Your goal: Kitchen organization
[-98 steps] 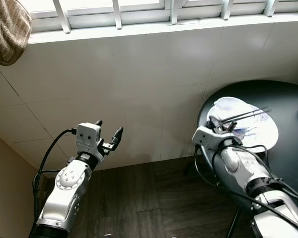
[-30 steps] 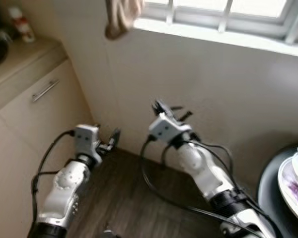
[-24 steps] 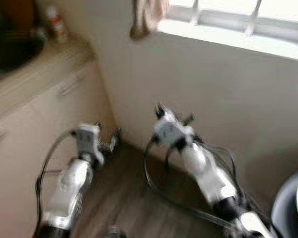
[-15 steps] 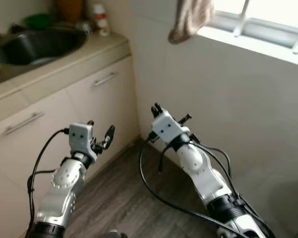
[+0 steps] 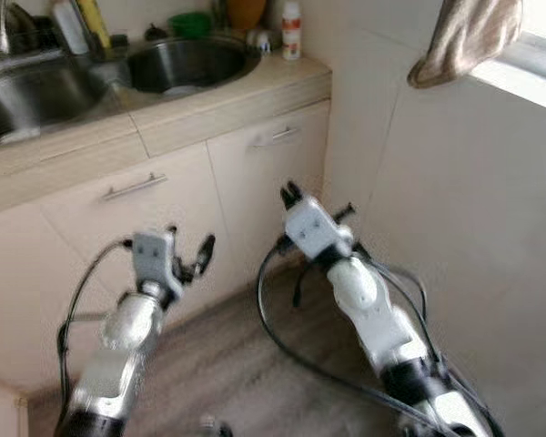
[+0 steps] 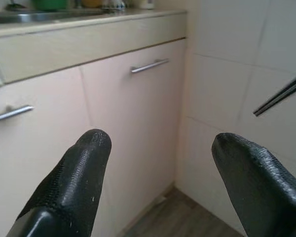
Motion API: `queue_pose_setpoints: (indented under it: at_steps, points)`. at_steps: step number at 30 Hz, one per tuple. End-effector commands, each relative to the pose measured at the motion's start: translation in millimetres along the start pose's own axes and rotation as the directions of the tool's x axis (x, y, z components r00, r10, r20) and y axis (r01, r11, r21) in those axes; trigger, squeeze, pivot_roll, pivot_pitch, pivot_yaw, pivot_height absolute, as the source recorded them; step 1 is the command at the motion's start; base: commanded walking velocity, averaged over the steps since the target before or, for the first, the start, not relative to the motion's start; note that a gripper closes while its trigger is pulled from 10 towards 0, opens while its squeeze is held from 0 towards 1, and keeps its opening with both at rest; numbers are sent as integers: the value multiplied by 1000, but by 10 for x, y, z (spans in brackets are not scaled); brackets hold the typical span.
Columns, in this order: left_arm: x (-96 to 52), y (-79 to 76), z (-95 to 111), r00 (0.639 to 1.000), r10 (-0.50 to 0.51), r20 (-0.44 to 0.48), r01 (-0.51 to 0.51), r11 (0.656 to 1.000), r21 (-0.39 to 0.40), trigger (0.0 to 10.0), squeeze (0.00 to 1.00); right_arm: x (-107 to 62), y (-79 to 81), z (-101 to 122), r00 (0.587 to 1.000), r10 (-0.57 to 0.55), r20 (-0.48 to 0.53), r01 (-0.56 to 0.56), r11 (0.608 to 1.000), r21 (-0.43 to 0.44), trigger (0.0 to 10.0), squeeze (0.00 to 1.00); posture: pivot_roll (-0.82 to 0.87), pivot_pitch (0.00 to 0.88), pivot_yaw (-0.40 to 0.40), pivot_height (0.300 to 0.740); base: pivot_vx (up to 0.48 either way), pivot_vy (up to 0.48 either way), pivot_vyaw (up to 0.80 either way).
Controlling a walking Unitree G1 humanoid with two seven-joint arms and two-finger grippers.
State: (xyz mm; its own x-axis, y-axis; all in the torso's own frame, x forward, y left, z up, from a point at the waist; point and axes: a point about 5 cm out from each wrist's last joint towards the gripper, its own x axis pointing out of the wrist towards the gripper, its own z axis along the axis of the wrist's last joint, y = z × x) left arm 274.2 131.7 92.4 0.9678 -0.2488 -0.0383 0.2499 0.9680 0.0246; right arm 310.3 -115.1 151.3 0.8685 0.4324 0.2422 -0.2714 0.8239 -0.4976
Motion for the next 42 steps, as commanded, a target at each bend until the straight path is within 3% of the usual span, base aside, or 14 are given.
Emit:
queue_pose_setpoints:
  at_steps: [1, 4, 6, 8, 12, 21, 29, 42]
  points:
    - [-3, 61, 58, 999, 25, 26, -25, 999, 31, 10000, 0, 40, -40, 79, 999, -22, 25, 21, 998, 52, 10000, 0, -133, 6, -19, 740, 0, 0, 0]
    - [-6, 92, 73, 997, 60, 40, -62, 998, 32, 10000, 0, 68, -81, 125, 998, -45, 45, 41, 996, 75, 10000, 0, -133, 6, -19, 740, 0, 0, 0]
    - [-25, 202, 172, 978, 178, 111, -186, 980, 68, 10000, 0, 118, -189, 239, 990, -98, 99, 93, 994, 62, 10000, 0, -134, 9, -19, 740, 0, 0, 0]
    - [-31, 224, 189, 972, 199, 124, -209, 975, 70, 10000, 0, 128, -212, 267, 988, -109, 113, 104, 993, 54, 10000, 0, -134, 8, -17, 740, 0, 0, 0]
    - [-64, 342, 299, 936, 291, 200, -312, 947, 81, 10000, 0, 206, -414, 536, 957, -176, 232, 169, 984, 49, 10000, 0, -131, 7, -20, 740, 0, 0, 0]
    - [-37, 308, 439, 918, 276, 285, -318, 941, 112, 10000, 0, 345, -489, 918, 913, -178, 368, 182, 983, 24, 10000, 0, -132, 5, -16, 740, 307, 0, 429]
    - [-37, 247, 504, 910, 251, 330, -305, 944, 124, 10000, 0, 388, -482, 956, 908, -169, 383, 160, 986, 56, 10000, 0, -123, 5, -20, 740, 341, 0, 776]
    - [6, 212, 613, 897, 225, 380, -294, 946, 135, 10000, 0, 441, -651, 1066, 884, -210, 417, 197, 977, 75, 10000, 0, -123, 0, -20, 740, 340, 0, 0]
